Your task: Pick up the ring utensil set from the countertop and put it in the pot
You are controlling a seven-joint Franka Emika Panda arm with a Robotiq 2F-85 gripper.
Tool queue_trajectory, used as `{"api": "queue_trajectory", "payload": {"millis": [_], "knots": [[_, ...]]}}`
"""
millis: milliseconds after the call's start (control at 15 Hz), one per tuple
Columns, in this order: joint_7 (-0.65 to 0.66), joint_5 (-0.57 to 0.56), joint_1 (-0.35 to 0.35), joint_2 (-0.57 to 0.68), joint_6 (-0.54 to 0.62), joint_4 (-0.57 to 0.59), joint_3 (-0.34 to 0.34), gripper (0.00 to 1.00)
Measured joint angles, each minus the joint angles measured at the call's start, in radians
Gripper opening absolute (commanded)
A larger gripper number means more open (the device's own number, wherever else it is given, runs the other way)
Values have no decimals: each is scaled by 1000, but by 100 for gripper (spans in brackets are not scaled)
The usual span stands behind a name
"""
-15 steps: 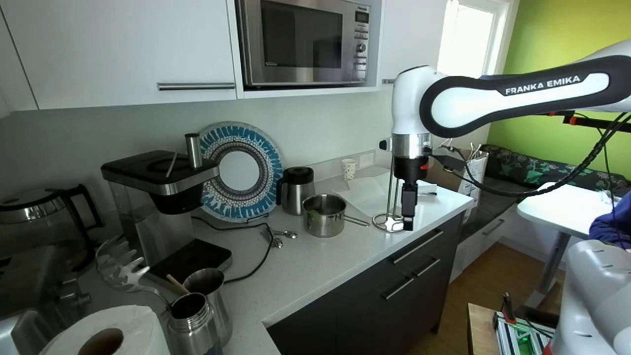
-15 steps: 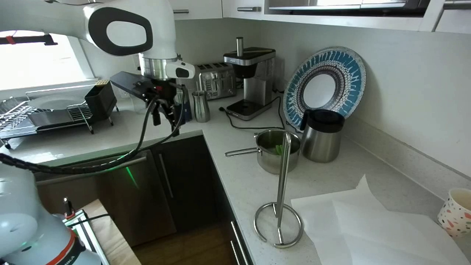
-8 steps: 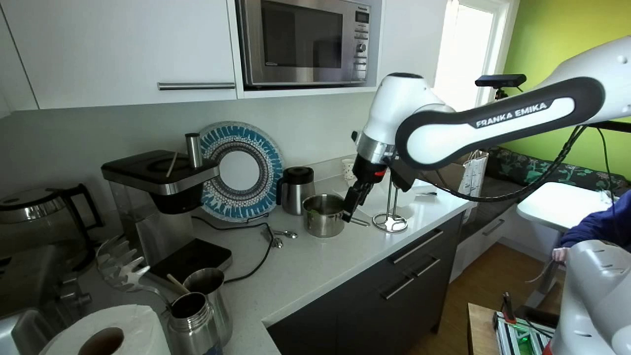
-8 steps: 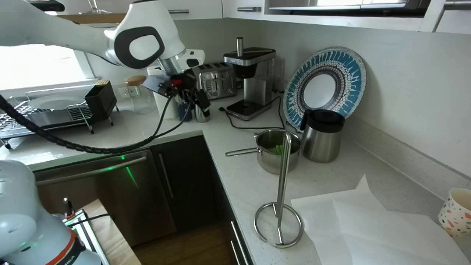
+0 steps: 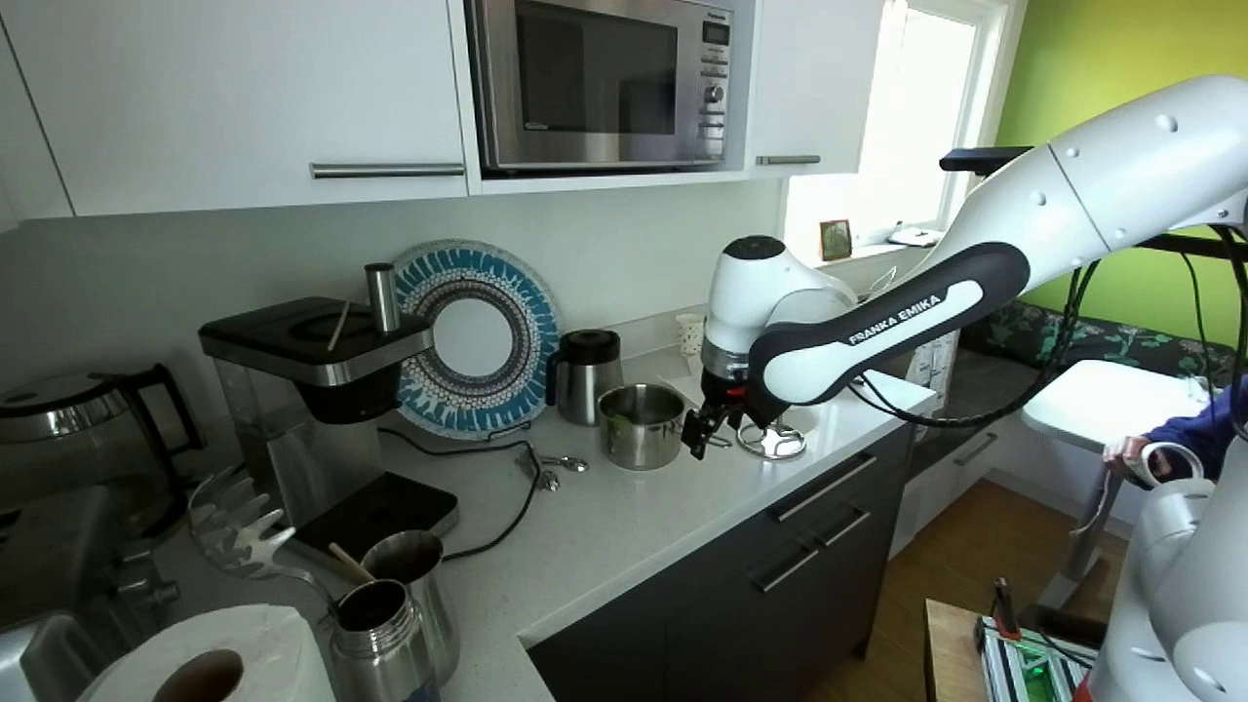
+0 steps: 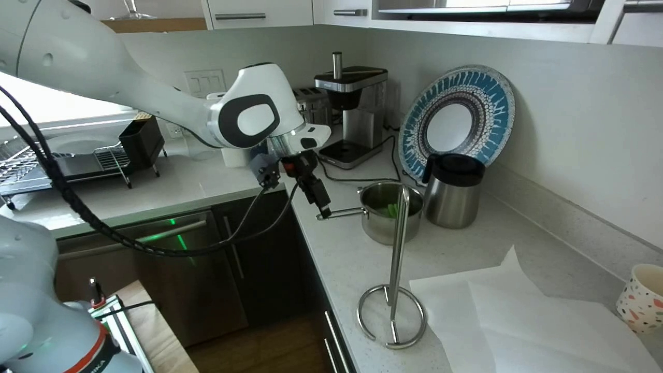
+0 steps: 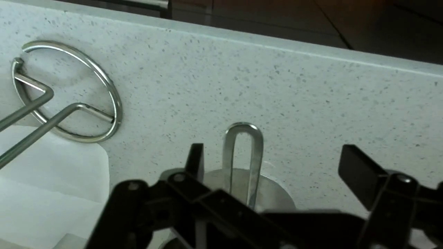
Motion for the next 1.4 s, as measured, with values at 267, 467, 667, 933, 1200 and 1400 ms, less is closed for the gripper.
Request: {"api": "queue_trajectory", "payload": {"millis": [267,467,667,933,1200,1400], "knots": [[20,0,0,3,16,8,-15,100],[72,0,-7,5,62,7,-40,100],[64,45,-5,7,171,0,-62,100],[14,98,29,26,314,20,-43,100],[62,88,64,124,338,118,22,100],[116,26,79,230,336,210,54,100]]}}
